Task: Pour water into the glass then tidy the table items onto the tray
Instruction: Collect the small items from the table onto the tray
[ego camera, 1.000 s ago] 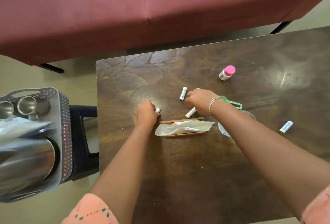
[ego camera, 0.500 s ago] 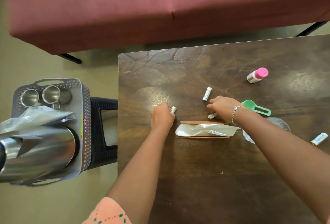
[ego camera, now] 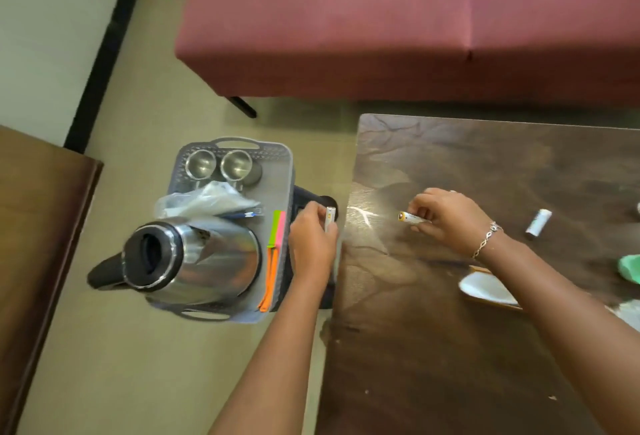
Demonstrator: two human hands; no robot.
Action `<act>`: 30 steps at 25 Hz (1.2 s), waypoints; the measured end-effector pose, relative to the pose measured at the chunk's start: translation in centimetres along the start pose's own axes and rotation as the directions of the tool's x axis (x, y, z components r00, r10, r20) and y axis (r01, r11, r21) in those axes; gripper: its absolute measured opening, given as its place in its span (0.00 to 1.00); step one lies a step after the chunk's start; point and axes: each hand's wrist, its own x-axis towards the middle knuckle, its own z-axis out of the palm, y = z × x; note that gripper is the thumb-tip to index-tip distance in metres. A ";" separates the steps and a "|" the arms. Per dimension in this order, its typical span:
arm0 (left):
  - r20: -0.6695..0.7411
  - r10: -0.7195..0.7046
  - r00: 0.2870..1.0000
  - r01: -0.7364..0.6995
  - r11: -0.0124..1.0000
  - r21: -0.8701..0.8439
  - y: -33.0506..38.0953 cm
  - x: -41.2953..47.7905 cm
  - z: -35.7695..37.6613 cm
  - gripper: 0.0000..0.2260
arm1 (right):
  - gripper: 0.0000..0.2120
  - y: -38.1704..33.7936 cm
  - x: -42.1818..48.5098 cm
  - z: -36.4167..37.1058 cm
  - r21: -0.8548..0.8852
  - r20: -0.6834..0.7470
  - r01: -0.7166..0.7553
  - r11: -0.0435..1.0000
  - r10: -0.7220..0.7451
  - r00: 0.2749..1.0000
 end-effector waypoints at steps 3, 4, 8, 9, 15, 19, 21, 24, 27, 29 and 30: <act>-0.067 0.083 0.994 -0.070 0.980 0.184 -2.3 3.2 -2.5 0.05 | 0.06 -5.2 3.4 0.2 0.048 -0.032 0.085 0.995 -0.083 0.996; -0.056 0.117 0.992 -0.098 0.959 0.264 -3.0 4.4 -3.2 0.06 | 0.06 -6.7 4.6 0.3 0.060 -0.042 0.106 0.992 -0.104 0.994; 0.023 0.177 0.984 -0.165 0.854 0.493 -4.6 9.3 -4.1 0.11 | 0.06 -10.5 8.3 0.5 0.093 -0.094 0.157 0.983 -0.149 0.984; 0.047 0.170 0.984 -0.169 0.834 0.525 -5.1 10.3 -4.0 0.12 | 0.06 -11.0 9.1 0.7 0.103 -0.111 0.158 0.982 -0.146 0.983; 0.180 0.103 0.978 -0.190 0.796 0.575 -7.9 13.1 -1.2 0.12 | 0.06 -12.3 12.5 2.0 0.180 -0.163 0.122 0.976 -0.093 0.982; 0.217 0.127 0.968 -0.227 0.812 0.538 -8.8 13.7 -0.2 0.12 | 0.07 -13.1 14.6 2.8 0.138 -0.106 0.076 0.988 -0.061 0.992; 0.203 0.136 0.970 -0.221 0.844 0.488 -9.1 13.6 -0.1 0.11 | 0.07 -14.0 15.9 3.1 0.110 -0.066 0.079 0.991 -0.072 0.995; 0.167 0.092 0.982 -0.145 0.928 0.343 -9.6 12.6 -0.3 0.12 | 0.08 -15.6 17.9 3.6 0.022 0.012 0.107 0.994 -0.107 0.994; 0.079 -0.038 0.996 0.036 0.999 0.025 -9.8 11.3 -0.8 0.20 | 0.07 -17.0 20.1 5.3 -0.165 0.109 0.176 0.970 -0.160 0.981; 0.042 -0.150 0.988 0.155 0.971 -0.181 -9.5 10.5 -1.1 0.24 | 0.08 -17.7 21.1 7.0 -0.271 0.184 0.238 0.933 -0.192 0.964; 0.031 -0.196 0.980 0.197 0.945 -0.259 -9.3 10.2 -1.2 0.24 | 0.07 -17.9 21.5 7.9 -0.304 0.232 0.259 0.917 -0.193 0.953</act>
